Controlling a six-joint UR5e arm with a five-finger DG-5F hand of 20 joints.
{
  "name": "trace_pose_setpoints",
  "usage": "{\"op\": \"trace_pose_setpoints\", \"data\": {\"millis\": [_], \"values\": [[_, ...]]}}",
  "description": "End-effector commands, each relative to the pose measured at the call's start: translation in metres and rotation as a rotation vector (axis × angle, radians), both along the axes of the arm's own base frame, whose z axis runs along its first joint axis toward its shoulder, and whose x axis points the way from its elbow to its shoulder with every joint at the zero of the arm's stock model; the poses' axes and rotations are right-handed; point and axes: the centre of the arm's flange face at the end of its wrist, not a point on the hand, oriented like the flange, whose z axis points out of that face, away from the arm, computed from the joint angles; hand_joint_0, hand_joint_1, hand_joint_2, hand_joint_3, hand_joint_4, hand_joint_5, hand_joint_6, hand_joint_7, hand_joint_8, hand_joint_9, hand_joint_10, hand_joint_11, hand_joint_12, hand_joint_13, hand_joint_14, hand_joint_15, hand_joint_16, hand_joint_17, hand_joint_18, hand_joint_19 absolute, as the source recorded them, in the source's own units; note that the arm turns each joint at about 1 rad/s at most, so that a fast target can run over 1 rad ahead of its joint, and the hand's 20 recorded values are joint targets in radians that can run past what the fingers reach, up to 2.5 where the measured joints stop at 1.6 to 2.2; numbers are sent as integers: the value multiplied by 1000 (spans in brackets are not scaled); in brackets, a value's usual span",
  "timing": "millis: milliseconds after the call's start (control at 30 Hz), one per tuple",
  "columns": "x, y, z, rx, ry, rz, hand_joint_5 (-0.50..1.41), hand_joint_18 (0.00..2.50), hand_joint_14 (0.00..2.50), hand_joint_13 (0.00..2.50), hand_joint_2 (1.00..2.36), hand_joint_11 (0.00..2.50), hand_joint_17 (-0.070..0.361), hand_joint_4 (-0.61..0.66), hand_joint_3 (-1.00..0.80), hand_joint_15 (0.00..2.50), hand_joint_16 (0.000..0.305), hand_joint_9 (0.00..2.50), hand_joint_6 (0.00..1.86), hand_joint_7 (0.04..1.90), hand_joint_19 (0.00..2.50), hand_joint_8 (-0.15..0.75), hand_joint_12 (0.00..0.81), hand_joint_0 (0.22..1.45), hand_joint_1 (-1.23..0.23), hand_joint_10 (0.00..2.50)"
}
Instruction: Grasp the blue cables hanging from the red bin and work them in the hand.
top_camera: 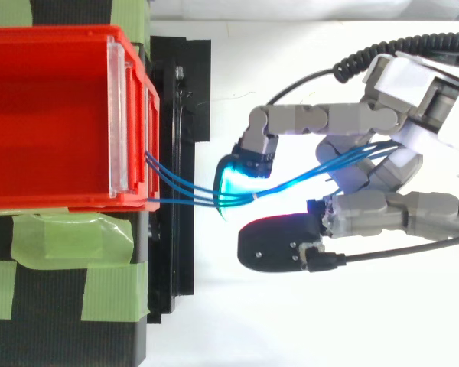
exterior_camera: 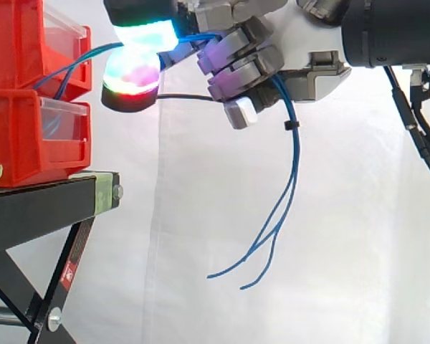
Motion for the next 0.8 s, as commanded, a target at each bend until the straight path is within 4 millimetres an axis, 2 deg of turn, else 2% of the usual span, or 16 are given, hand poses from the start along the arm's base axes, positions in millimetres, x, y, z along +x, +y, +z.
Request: {"op": "trace_pose_setpoints", "data": {"millis": [0, 100, 233, 333, 433, 533, 600, 767], "values": [[0, 0, 0, -6, 4, -1, 441, 2500, 2500, 2021, 1017, 2500, 178, 361, 61, 1972, 237, 1779, 11, 1269, 648, 535, 712, 937, -612, 2500], [0, 0, -1, -7, 7, -1, 445, 2500, 2500, 2021, 1007, 2500, 178, 368, 154, 1972, 237, 1779, 12, 1274, 648, 535, 712, 929, -647, 2500], [0, 0, 0, -6, 2, 2, 446, 2500, 2500, 2021, 1002, 2500, 178, 392, 132, 1972, 237, 1779, 10, 1272, 648, 535, 712, 898, -663, 2500], [0, 0, 0, -6, 1, 2, 438, 2500, 2500, 2021, 1009, 2500, 178, 392, -57, 1972, 237, 1779, 10, 1272, 648, 535, 712, 859, -655, 2500], [0, 0, 0, -6, 1, 2, 415, 2500, 2500, 2021, 1019, 2500, 178, 345, -413, 1972, 237, 1779, 10, 1288, 648, 535, 712, 818, -622, 2500], [0, 0, 0, -6, 2, 2, 405, 2500, 2500, 2021, 1015, 2500, 178, 320, -647, 1972, 237, 1779, 11, 1297, 648, 535, 712, 805, -605, 2500], [0, 0, 0, -8, 0, 2, 413, 2500, 2500, 2021, 1011, 2500, 178, 318, -735, 1972, 237, 1779, 12, 1303, 648, 535, 712, 787, -592, 2500], [0, 0, 0, -25, 5, -3, 456, 2500, 2500, 2021, 1008, 2500, 178, 319, -825, 1972, 237, 1779, 9, 1334, 648, 535, 712, 760, -568, 2500]]}}
